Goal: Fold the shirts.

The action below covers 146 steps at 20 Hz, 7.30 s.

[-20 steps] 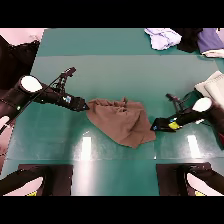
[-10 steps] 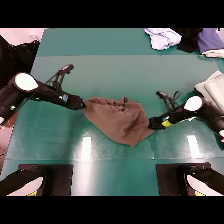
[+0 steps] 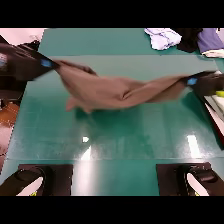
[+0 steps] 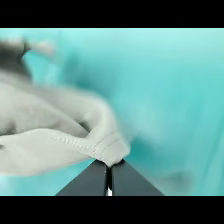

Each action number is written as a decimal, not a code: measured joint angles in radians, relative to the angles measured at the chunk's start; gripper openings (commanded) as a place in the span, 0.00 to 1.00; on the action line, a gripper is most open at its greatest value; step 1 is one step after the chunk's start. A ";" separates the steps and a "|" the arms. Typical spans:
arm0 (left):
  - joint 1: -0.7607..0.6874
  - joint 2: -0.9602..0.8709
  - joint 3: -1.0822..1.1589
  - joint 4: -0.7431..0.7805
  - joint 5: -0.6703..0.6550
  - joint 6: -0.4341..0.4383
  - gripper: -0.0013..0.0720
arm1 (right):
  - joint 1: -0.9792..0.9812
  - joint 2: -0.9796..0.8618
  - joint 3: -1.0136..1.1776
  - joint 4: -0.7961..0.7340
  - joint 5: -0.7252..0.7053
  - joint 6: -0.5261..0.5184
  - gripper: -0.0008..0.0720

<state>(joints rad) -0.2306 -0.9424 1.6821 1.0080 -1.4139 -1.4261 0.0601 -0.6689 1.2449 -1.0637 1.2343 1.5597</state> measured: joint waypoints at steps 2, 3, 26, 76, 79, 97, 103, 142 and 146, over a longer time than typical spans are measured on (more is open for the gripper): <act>0.000 0.008 0.121 -0.022 -0.050 -0.029 0.06 | -0.020 0.040 0.079 -0.001 0.019 0.025 0.03; 0.000 0.011 0.171 -0.030 -0.063 -0.038 0.06 | -0.033 0.053 0.114 -0.001 0.034 0.037 0.03; 0.084 -0.681 -0.080 -0.082 0.036 0.081 0.91 | -0.076 -0.543 -0.052 -0.053 0.115 0.061 0.04; -0.098 0.015 -0.177 0.372 0.020 0.008 0.06 | -0.126 -0.112 0.001 -0.034 0.087 0.047 0.03; -0.098 0.075 0.052 0.380 -0.024 -0.016 0.06 | -0.126 -0.030 0.122 -0.032 0.081 0.051 0.03; -0.099 0.091 0.484 0.452 0.216 -0.058 0.06 | -0.126 -0.229 0.764 -0.238 0.494 0.155 0.03; -0.098 -0.131 0.237 0.571 0.171 0.003 0.06 | -0.126 -0.424 0.527 -0.272 0.570 0.182 0.03; 0.223 0.050 -1.058 0.158 0.030 -0.176 0.70 | -0.182 -0.628 0.348 -0.233 0.145 0.038 0.74; 0.158 0.082 -1.160 0.122 0.107 -0.226 0.70 | -0.173 -0.625 0.348 -0.218 0.148 0.031 0.71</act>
<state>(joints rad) -0.0727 -0.8608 0.5217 1.1305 -1.3067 -1.6524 -0.1127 -1.2942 1.5925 -1.2816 1.3823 1.5902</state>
